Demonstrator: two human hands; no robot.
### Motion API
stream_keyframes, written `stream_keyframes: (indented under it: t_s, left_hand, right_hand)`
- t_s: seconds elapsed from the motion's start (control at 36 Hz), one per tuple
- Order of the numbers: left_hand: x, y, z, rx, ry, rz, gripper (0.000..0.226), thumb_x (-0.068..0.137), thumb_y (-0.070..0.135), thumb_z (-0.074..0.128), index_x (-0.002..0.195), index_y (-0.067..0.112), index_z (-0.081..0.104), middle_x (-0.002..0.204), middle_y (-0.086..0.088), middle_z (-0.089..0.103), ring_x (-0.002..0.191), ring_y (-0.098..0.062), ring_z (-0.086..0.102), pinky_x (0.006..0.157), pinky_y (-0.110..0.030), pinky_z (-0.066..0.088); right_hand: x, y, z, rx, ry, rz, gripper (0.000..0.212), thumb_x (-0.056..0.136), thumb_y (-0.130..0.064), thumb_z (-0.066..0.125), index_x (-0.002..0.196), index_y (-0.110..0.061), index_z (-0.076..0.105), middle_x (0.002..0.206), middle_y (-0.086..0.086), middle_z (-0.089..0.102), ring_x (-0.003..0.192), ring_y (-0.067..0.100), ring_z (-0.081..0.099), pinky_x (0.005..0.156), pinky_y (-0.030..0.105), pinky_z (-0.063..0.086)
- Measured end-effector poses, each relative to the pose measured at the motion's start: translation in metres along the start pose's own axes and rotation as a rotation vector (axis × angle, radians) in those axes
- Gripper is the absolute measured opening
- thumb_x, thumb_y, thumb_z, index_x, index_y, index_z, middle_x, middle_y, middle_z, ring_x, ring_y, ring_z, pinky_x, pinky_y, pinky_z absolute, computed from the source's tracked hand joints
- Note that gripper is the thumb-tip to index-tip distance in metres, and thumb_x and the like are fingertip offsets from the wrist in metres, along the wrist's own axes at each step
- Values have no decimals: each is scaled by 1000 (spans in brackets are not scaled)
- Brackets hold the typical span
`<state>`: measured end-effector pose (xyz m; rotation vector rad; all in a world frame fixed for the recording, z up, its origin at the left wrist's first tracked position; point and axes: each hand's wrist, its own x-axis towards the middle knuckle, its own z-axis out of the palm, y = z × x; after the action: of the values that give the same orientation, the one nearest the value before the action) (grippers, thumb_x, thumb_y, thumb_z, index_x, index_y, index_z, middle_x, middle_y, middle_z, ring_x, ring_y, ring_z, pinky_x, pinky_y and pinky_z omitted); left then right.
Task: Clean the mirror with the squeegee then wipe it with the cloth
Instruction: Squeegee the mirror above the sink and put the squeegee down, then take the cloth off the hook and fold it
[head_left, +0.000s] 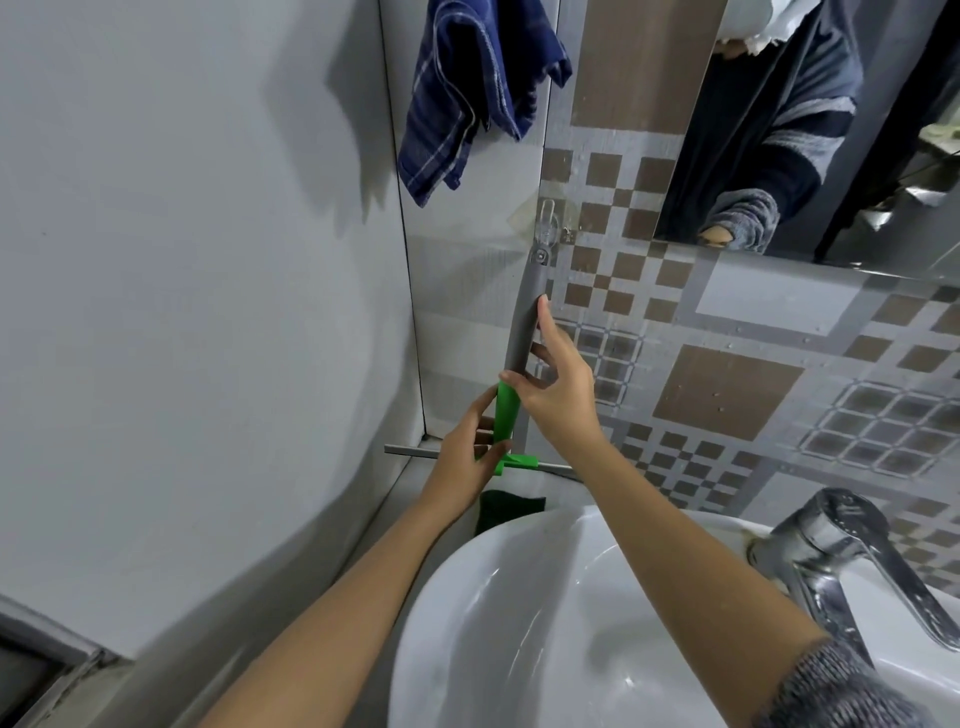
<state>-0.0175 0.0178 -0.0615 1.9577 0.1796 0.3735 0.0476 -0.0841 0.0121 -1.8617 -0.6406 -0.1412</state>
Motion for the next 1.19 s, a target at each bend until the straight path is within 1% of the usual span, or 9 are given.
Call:
stream_keyframes:
  t_s: [0.19,0.31,0.39,0.53,0.83,0.94,1.03,1.11,1.19]
  left_hand:
    - [14,-4,5,-26,-7,-23,55,89,15,58,137,28,33,112,-1,55,98,-13,56,84,-25,50]
    - [17,-7,7,-44,-10,-22,52,91,18,55,137,29,33,117,0,55,104,-14,56,87,-26,49]
    - [19,-3,6,-52,13,-7,44,94,16,48,136,27,37,117,4,53,102,-6,54,78,-11,47]
    - [21,18,-11,-55,170,114,36,94,11,49,130,16,47,119,2,56,105,-3,54,84,-2,40]
    - [49,159,-102,-185,711,459,14,96,19,47,101,23,60,100,10,58,90,13,53,78,-4,39]
    - [70,211,-127,-161,643,519,23,96,24,47,115,15,56,103,13,55,89,18,49,76,0,37]
    - [90,233,-136,-84,545,521,37,93,35,50,126,16,48,119,6,53,105,2,51,88,-7,39]
    - [105,239,-138,74,490,522,42,90,47,48,125,24,46,125,6,49,112,-8,49,95,-27,42]
    - [110,239,-137,92,464,562,33,91,41,49,121,28,48,116,8,48,101,2,48,89,-21,41]
  right_hand:
    - [5,10,0,-10,2,-53,87,80,2,67,146,-22,16,136,-4,39,128,9,33,90,-3,25]
    - [6,10,0,21,1,-44,85,80,1,67,145,-25,20,144,-1,36,130,10,36,97,15,37]
    - [6,9,-3,17,0,-70,80,80,0,67,144,-24,24,143,-1,38,129,10,39,103,30,43]
    - [5,0,-15,-96,46,-116,68,83,-11,66,141,-22,32,136,0,43,126,11,41,107,28,35]
    - [50,-97,-61,-67,266,-440,43,88,-7,60,129,-16,50,125,-8,45,117,8,47,103,26,42]
    - [81,-141,-72,-47,322,-490,39,89,-10,58,127,-13,52,121,-8,47,111,3,46,95,8,38]
    - [103,-164,-74,-59,309,-470,35,91,-13,56,125,-13,53,117,-8,48,106,4,47,84,-3,34]
    - [121,-172,-71,-68,252,-428,31,92,-15,53,123,-15,55,117,-1,54,105,10,51,88,10,40]
    - [134,-174,-69,-93,236,-416,28,91,-15,52,119,-14,58,110,3,60,101,14,55,89,25,45]
